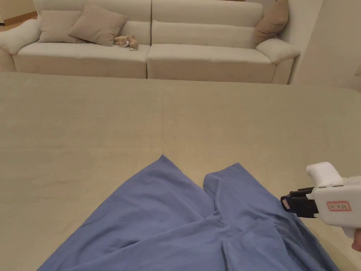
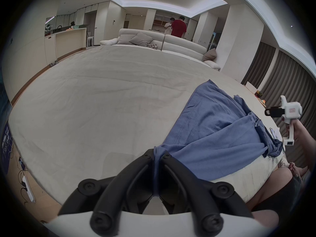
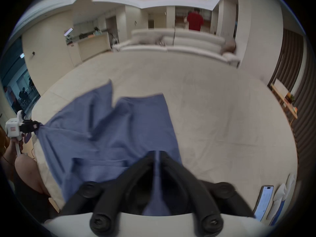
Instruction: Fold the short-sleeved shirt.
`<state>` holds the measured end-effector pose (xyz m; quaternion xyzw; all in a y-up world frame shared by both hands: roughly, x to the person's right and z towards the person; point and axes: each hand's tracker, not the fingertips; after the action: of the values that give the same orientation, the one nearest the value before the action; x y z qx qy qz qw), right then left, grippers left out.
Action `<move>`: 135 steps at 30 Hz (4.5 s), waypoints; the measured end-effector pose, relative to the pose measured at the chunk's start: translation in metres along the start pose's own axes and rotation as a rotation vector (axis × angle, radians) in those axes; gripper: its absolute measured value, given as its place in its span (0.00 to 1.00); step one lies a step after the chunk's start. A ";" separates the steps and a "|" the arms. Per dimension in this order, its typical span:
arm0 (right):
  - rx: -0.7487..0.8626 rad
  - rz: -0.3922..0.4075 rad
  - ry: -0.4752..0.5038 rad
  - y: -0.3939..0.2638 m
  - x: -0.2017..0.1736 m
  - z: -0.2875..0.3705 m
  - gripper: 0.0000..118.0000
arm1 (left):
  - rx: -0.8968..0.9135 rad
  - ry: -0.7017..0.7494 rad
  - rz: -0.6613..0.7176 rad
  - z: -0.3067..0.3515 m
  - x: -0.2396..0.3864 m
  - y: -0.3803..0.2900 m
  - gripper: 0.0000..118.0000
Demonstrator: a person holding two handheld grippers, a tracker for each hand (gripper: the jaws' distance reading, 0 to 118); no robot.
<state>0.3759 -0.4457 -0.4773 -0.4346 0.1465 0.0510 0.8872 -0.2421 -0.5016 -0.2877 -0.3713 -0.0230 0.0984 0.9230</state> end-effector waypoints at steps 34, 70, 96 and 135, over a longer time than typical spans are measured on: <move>0.157 -0.066 -0.061 -0.022 -0.034 0.038 0.02 | 0.061 -0.043 -0.042 0.029 0.011 0.031 0.05; 0.794 0.033 -0.188 0.068 -0.029 0.348 0.02 | 0.514 -0.194 -0.103 0.174 0.073 0.290 0.05; 0.987 0.057 -0.254 0.445 0.031 0.262 0.02 | 0.741 0.122 -0.291 0.045 0.124 0.602 0.05; 0.558 -0.041 -0.072 -0.167 -0.041 0.158 0.02 | 0.242 -0.104 -0.078 0.039 0.011 0.043 0.05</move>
<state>0.4072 -0.4229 -0.2467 -0.1741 0.1146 0.0062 0.9780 -0.2429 -0.4424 -0.2889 -0.2505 -0.0732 0.0838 0.9617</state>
